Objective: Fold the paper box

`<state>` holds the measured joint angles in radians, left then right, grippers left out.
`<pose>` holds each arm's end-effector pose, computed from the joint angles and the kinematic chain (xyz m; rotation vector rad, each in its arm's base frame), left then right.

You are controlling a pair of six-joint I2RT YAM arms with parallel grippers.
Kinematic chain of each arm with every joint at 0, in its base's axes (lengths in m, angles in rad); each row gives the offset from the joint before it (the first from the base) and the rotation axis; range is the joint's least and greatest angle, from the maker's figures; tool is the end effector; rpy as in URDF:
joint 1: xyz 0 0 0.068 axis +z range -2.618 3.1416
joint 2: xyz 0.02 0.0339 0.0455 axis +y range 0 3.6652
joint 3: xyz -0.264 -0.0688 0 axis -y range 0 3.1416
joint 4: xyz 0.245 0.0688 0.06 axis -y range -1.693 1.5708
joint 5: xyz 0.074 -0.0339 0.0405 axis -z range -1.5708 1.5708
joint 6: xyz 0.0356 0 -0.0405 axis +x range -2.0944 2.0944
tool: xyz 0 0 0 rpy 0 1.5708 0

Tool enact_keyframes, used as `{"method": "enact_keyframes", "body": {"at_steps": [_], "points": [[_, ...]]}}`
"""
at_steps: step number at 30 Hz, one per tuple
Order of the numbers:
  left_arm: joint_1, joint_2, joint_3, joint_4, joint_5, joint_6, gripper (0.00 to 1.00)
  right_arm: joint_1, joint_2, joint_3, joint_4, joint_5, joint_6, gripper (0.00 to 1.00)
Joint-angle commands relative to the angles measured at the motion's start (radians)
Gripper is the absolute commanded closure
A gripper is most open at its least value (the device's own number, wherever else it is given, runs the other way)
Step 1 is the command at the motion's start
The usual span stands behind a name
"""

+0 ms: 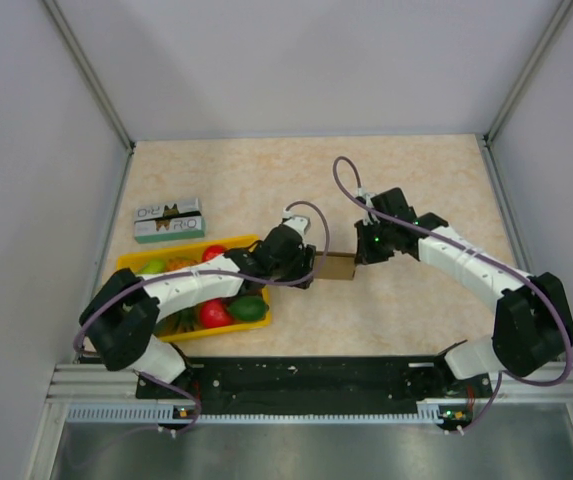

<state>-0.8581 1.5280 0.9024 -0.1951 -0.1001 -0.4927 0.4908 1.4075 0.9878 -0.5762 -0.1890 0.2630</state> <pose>0.2100 -0.2375 0.2024 0.3975 2.4170 -0.5070 0.2478 0.1400 0.2375 -0.3718 2.6024 0.5175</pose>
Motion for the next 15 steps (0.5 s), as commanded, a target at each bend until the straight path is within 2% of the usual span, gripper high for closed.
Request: {"method": "enact_keyframes", "body": {"at_steps": [1,2,6,9,12,15], "points": [[0.013,-0.147,-0.005,0.016,0.091,0.01,0.34,0.014,-0.028,-0.02,0.039,0.013,0.021,1.0],[0.033,-0.164,-0.007,0.011,0.141,0.002,0.29,0.012,-0.031,-0.023,0.044,0.025,0.015,1.0],[0.1,-0.252,-0.017,0.014,0.181,-0.05,0.25,0.015,-0.053,-0.044,0.076,0.039,0.016,1.0],[0.162,-0.252,-0.011,0.048,0.215,-0.102,0.23,0.026,-0.073,-0.067,0.101,0.062,0.018,1.0],[0.205,-0.2,0.042,0.066,0.246,-0.15,0.14,0.038,-0.074,-0.075,0.105,0.08,0.016,1.0],[0.206,-0.027,0.165,-0.006,0.255,-0.13,0.17,0.057,-0.073,-0.074,0.108,0.092,0.018,1.0]]}}
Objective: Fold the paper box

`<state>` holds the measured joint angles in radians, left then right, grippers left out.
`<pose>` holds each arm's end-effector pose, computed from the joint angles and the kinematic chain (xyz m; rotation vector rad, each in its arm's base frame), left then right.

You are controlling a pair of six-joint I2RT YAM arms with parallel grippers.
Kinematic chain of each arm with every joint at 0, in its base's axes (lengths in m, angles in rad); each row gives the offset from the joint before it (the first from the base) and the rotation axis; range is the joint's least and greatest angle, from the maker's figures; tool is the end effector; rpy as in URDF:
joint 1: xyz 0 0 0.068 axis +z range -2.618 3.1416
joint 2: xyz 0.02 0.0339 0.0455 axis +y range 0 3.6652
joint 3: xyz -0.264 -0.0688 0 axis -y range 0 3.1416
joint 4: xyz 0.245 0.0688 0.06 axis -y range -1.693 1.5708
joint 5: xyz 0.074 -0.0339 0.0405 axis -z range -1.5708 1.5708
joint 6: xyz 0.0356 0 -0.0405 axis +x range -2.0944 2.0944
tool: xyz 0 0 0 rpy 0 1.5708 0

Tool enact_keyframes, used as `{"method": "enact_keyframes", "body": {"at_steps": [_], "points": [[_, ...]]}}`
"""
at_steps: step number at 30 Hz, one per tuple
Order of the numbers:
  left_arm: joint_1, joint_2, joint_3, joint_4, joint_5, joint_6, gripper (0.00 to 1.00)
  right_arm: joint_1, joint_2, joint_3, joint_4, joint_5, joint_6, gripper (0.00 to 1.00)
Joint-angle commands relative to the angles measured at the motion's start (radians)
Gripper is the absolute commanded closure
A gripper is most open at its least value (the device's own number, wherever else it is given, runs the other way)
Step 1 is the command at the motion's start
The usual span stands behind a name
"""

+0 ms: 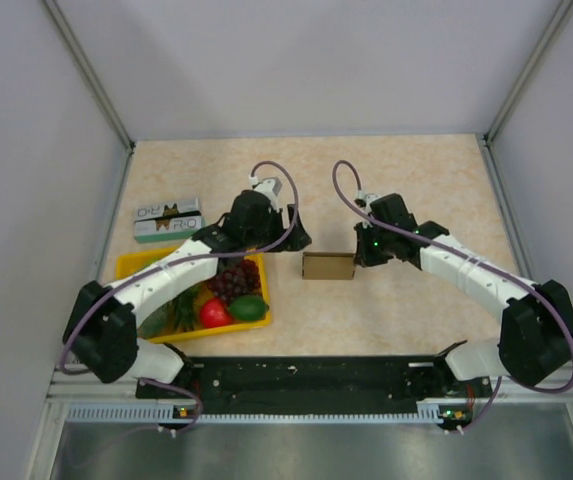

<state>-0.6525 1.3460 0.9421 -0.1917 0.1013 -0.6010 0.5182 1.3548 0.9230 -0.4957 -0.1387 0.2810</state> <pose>0.2367 -0.1854 0.2684 0.1201 2.2801 -0.8036 0.2378 0.1413 0.2359 -0.3613 2.5322 0.4951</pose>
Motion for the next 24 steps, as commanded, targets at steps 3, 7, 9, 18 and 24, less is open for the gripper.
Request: {"method": "enact_keyframes", "body": {"at_steps": [3,7,9,18,24], "points": [[-0.004,0.249,0.233,-0.058,0.09,-0.013,0.29,0.046,-0.019,-0.007,0.031,0.054,0.006,1.0],[-0.027,0.271,0.209,-0.026,0.058,-0.002,0.35,0.055,-0.022,-0.012,0.032,0.065,0.015,1.0],[-0.027,0.266,0.192,-0.014,0.046,0.004,0.43,0.059,-0.02,-0.012,0.034,0.062,0.02,1.0],[-0.045,0.194,0.135,-0.072,-0.009,0.015,0.28,0.063,-0.017,-0.006,0.032,0.063,0.024,1.0],[-0.039,0.063,0.064,-0.154,-0.112,-0.005,0.31,0.065,-0.013,0.0,0.028,0.057,0.017,1.0]]}}
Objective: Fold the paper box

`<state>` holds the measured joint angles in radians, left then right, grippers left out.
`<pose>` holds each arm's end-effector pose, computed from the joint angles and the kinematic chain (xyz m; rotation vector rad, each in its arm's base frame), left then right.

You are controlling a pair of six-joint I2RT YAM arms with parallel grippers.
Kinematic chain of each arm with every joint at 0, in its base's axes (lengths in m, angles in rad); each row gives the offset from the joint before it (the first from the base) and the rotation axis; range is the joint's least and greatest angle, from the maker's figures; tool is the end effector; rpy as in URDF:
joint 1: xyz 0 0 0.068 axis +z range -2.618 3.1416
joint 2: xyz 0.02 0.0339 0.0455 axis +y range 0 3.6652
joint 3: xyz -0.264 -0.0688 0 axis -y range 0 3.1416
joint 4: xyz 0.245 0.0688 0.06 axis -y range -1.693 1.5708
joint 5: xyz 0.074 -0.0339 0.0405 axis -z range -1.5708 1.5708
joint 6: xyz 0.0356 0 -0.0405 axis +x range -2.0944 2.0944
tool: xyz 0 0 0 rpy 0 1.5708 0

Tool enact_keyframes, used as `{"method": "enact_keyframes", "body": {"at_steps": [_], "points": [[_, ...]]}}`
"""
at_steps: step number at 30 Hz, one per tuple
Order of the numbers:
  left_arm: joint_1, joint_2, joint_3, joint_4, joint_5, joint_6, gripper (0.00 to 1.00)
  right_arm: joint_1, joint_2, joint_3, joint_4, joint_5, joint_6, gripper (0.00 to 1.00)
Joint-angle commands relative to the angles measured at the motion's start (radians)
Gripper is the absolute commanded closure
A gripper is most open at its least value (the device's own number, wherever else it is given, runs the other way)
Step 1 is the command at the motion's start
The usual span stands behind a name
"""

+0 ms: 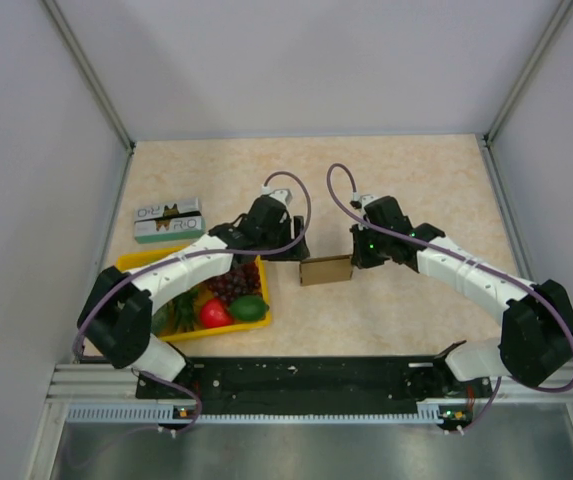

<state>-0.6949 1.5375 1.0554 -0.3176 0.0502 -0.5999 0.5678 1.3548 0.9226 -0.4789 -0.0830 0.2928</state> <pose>0.2542 -0.2142 0.2384 0.1428 2.4723 -0.6557 0.2329 0.1521 0.2367 -0.3835 2.5085 0.4581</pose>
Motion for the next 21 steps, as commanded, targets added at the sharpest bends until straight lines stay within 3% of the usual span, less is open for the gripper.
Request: {"method": "enact_keyframes", "body": {"at_steps": [1,4,7,8,9,12,16,21], "points": [[0.009,-0.145,-0.058,-0.02,-0.017,-0.009,0.31,0.015,-0.013,0.001,0.01,0.003,0.005,1.0],[0.012,-0.175,-0.051,-0.028,0.025,-0.018,0.28,0.015,-0.016,0.004,0.006,0.002,0.006,1.0],[0.009,-0.166,-0.031,-0.041,0.088,-0.052,0.45,0.017,-0.016,0.01,0.002,-0.003,0.008,1.0],[0.005,-0.159,-0.026,-0.046,0.082,-0.06,0.47,0.018,-0.017,0.01,0.0,-0.003,0.008,1.0],[-0.003,-0.142,-0.018,-0.054,0.068,-0.066,0.58,0.018,-0.017,0.013,0.0,-0.003,0.009,1.0],[-0.043,-0.111,0.011,-0.101,-0.022,-0.048,0.69,0.02,-0.017,0.016,-0.004,-0.003,0.009,1.0],[-0.109,-0.085,0.046,-0.155,-0.148,-0.028,0.73,0.02,-0.025,0.018,-0.007,0.002,0.006,1.0],[-0.123,-0.04,0.067,-0.169,-0.158,-0.021,0.75,0.02,-0.023,0.021,-0.01,0.0,0.008,1.0]]}}
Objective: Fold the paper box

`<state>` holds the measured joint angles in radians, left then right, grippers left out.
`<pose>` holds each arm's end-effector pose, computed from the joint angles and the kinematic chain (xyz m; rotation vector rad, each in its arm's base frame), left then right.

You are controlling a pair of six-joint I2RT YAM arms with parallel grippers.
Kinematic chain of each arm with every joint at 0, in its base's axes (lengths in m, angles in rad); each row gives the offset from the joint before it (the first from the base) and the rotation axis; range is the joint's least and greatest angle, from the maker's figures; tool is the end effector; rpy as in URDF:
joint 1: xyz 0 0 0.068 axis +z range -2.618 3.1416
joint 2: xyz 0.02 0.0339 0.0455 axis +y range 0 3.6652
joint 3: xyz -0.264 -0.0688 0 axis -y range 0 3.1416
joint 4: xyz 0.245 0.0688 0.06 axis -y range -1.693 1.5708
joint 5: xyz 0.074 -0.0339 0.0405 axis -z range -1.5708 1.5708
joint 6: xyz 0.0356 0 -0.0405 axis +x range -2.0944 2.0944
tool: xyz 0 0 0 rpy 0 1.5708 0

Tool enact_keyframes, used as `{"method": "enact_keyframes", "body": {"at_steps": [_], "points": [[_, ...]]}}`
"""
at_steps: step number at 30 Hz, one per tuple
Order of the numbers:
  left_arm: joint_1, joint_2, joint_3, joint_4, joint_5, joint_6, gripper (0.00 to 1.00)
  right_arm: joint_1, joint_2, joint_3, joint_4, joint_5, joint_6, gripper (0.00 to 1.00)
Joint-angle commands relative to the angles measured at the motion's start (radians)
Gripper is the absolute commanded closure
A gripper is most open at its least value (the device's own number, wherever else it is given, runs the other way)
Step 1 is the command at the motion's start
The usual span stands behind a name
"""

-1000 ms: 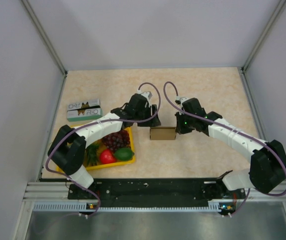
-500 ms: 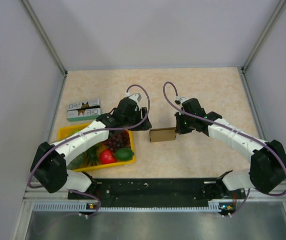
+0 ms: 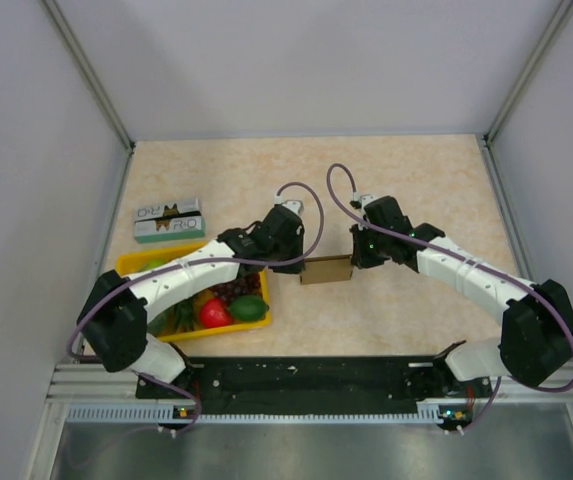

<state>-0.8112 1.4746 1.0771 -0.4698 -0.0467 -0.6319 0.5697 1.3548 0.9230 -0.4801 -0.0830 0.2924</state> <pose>0.2179 -0.2270 0.2532 0.2045 2.5170 -0.5679 0.2326 0.1525 0.2368 -0.3865 2.5090 0.4584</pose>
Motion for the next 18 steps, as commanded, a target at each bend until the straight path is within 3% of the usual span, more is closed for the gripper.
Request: {"method": "enact_keyframes", "body": {"at_steps": [1,8,18], "points": [[-0.008,0.026,0.047,-0.012,-0.059,0.012,0.75,0.018,-0.025,0.02,-0.009,-0.001,0.007,1.0],[-0.011,0.059,0.069,-0.004,-0.061,0.014,0.75,0.022,-0.031,0.02,-0.012,-0.004,0.011,1.0],[-0.016,0.101,0.098,0.01,-0.045,0.018,0.85,0.033,-0.023,0.027,-0.014,-0.006,0.013,1.0]]}}
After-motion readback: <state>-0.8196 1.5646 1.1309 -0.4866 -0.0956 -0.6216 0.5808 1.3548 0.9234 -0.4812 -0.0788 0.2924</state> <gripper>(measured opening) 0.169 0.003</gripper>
